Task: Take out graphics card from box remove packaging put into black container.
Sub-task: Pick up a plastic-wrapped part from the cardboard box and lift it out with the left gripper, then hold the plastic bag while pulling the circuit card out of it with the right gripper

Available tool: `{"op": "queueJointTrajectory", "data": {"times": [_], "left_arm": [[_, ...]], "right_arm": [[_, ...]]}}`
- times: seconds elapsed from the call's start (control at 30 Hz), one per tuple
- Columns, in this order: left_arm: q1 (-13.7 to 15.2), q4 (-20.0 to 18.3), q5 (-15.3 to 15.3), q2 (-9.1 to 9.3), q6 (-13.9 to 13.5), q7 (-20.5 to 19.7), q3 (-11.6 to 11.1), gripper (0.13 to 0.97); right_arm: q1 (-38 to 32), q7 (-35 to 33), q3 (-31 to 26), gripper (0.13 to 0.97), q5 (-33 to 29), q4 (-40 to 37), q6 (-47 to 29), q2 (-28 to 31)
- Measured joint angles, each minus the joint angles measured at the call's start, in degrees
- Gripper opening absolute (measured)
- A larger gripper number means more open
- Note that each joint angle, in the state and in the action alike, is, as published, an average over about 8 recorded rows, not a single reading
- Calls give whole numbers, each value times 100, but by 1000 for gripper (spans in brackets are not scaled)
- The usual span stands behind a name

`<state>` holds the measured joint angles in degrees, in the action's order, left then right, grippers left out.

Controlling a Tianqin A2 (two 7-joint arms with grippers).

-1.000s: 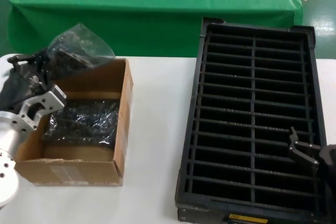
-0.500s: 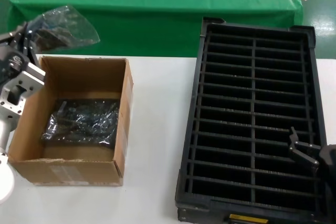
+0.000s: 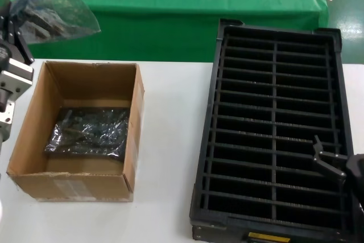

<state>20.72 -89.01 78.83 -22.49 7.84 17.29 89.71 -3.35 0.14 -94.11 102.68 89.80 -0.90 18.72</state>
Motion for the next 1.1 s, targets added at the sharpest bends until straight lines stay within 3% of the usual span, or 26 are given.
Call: {"op": "queueJointTrajectory", "data": {"times": [0.1,0.2,0.5,0.83,0.97,1.1], "left_arm": [[-157,-310,38,42,-145,169,-184,139],[-355,-614,-2,-75,-111,174,-199,139],[-1002,-1175,-320,-879,398,-341,228,139],[-1377,-971,-1112,-1926,1363,-1347,1084,139],[-1432,-808,-1403,-2192,1688,-1625,1360,139],[-1398,-598,-1659,-2333,1941,-1769,1583,139]], "right_arm": [[-66,48,-182,966,33,85,3,270],[-229,92,-377,966,24,118,-124,551],[-1305,-186,-881,966,-120,-327,-1231,739],[-2307,-965,-1155,962,132,-1038,-2613,220],[-2566,-975,-1344,948,83,-1162,-2904,119],[-2731,-1035,-1460,937,131,-1236,-3220,-1]]}}
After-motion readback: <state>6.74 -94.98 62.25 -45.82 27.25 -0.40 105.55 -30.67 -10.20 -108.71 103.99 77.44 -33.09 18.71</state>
